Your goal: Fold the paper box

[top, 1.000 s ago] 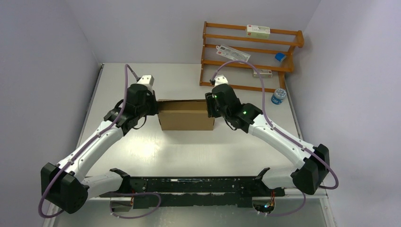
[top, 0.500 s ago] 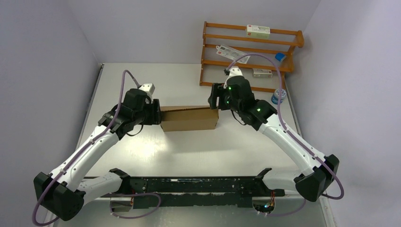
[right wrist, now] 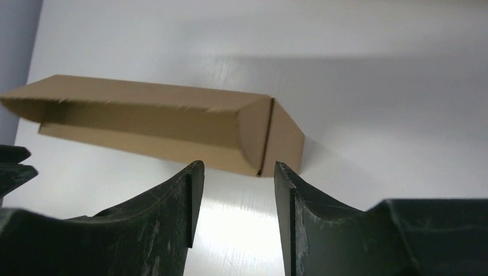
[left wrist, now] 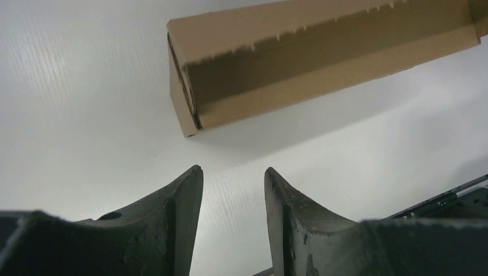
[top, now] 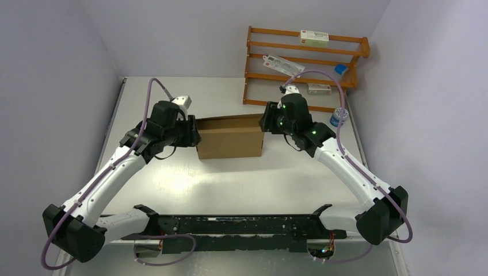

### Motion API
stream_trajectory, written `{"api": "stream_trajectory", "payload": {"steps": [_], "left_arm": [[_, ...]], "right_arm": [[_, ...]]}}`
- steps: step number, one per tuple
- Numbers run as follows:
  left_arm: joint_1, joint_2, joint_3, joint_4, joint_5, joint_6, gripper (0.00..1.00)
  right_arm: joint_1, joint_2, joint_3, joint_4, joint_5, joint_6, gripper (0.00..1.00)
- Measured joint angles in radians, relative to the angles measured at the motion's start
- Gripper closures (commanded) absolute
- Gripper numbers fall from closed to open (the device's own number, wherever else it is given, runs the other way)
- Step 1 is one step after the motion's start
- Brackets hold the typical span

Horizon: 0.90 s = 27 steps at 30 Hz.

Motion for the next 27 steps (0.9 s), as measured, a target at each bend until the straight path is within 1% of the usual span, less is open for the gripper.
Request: {"api": "stream_trajectory", "payload": {"steps": [4,8,12,15,18,21,27], "left_arm": [[0.000,0.007,0.002,-0.002,0.014,-0.002,0.47],[0.009,-0.003,0.045,-0.014,0.014,-0.002,0.46],[0.024,-0.015,0.085,-0.008,0.024,-0.002,0.46],[0.039,-0.018,0.089,-0.007,0.038,-0.002,0.47],[0.056,-0.012,0.089,-0.005,0.044,-0.002,0.48],[0.077,0.006,0.089,0.000,0.049,-0.002,0.51],[0.103,0.037,0.089,0.021,0.049,-0.002,0.55]], "right_arm": [[-0.040,0.000,-0.033,0.006,-0.035,0.010,0.45],[-0.054,0.000,-0.001,0.013,-0.062,0.010,0.39],[-0.060,0.000,0.024,0.044,-0.109,0.013,0.38],[-0.071,0.000,0.024,0.055,-0.141,0.018,0.43],[-0.080,0.005,0.024,0.063,-0.139,0.025,0.51],[-0.091,0.018,0.023,0.084,-0.135,0.037,0.55],[-0.111,0.033,-0.011,0.129,-0.146,0.058,0.61]]}}
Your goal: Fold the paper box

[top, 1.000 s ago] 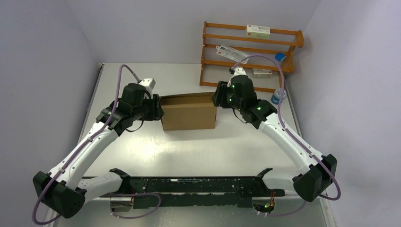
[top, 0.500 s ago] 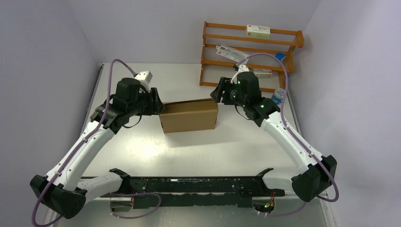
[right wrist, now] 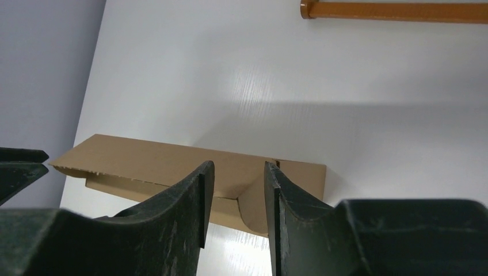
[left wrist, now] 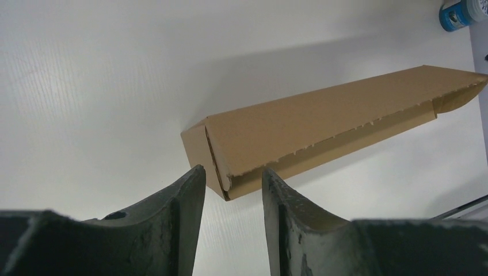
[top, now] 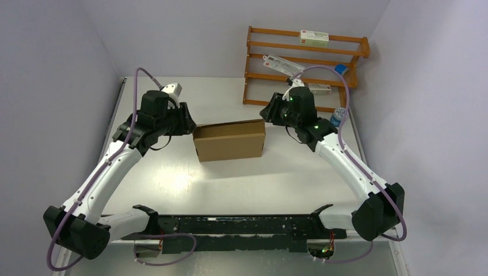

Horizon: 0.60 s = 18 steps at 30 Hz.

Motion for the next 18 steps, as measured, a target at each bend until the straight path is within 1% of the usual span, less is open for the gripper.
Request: {"api": "stream_trajectory", "payload": {"steps": [4,9,12,18], "left_arm": [[0.007,0.012,0.000,0.024,0.000,0.000,0.61],[0.014,0.033,-0.015,0.061,0.009,-0.006,0.69],[0.014,0.034,-0.056,0.090,0.026,-0.016,0.73],[0.014,0.034,-0.164,0.116,0.083,-0.038,0.75]], "right_arm": [[-0.006,0.015,-0.028,0.021,-0.015,0.008,0.67],[-0.009,0.016,-0.069,0.063,-0.043,0.011,0.80],[-0.009,0.008,-0.108,0.100,-0.068,0.009,0.81],[-0.010,-0.023,-0.195,0.191,-0.102,0.003,0.80]]}}
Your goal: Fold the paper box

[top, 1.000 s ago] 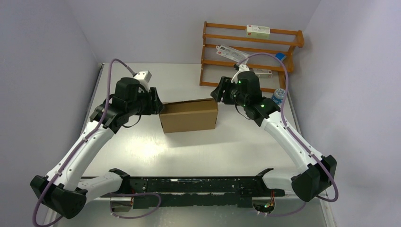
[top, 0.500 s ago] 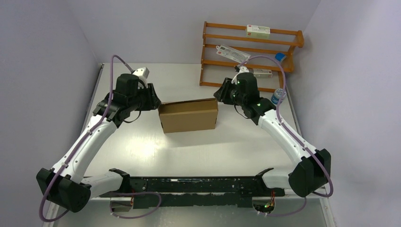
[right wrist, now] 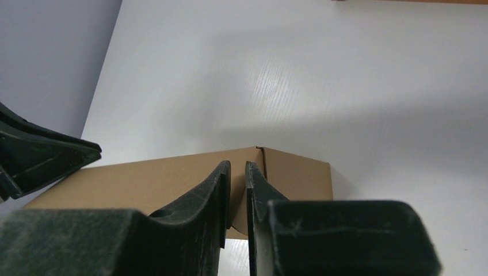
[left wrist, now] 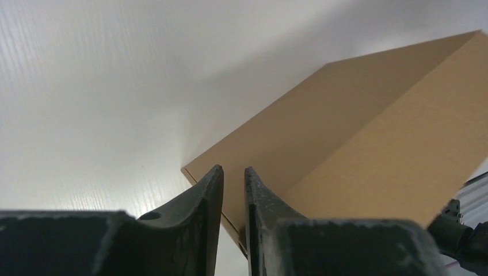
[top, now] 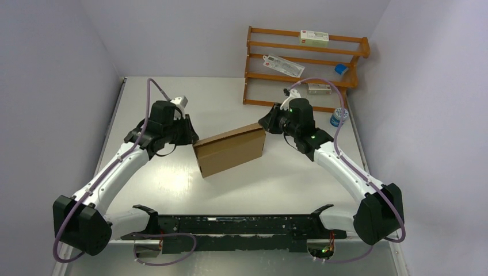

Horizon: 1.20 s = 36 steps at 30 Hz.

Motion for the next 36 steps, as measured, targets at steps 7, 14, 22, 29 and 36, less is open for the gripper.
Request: {"api": "stream_trajectory", "payload": {"steps": [7,14,22,29,36], "left_arm": [[0.000,-0.008,-0.034,-0.003,0.009,-0.003,0.70],[0.000,-0.068,-0.042,-0.012,-0.018,-0.019,0.50],[0.000,-0.219,-0.041,-0.060,-0.072,-0.088,0.42],[0.000,-0.336,-0.127,-0.052,0.016,-0.200,0.53],[0.000,-0.394,-0.273,0.024,0.141,-0.295,0.67]], "right_arm": [[0.000,-0.026,-0.078,0.089,-0.003,-0.026,0.80],[0.000,-0.048,-0.155,0.197,-0.011,-0.051,0.78],[-0.001,-0.059,-0.190,0.253,-0.015,-0.077,0.77],[0.000,-0.063,-0.203,0.275,-0.014,-0.082,0.77],[0.004,-0.068,-0.224,0.287,-0.003,-0.086,0.77]]}}
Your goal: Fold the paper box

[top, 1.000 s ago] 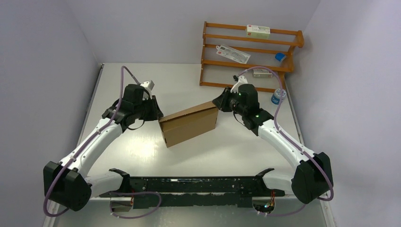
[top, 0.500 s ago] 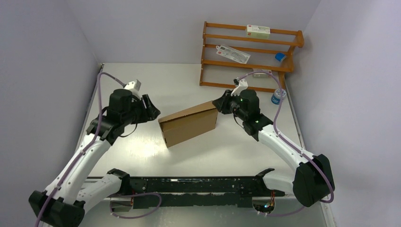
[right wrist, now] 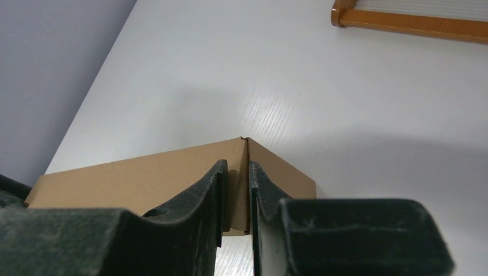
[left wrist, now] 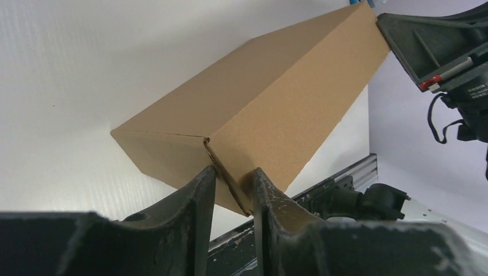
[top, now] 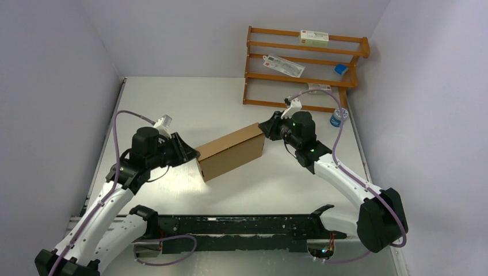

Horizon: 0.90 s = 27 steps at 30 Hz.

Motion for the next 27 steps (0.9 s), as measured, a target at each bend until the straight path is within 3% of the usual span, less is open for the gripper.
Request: {"api": "stream_trajectory", "payload": {"steps": [15,27], "left_arm": [[0.005,-0.010,-0.071,0.115,0.019,-0.011,0.75],[0.015,0.174,-0.015,0.263,-0.120,0.070,0.76]], "right_arm": [[-0.006,-0.017,-0.077,0.101,0.048,0.001,0.72],[-0.094,0.035,-0.182,0.324,-0.113,0.065,0.67]]}}
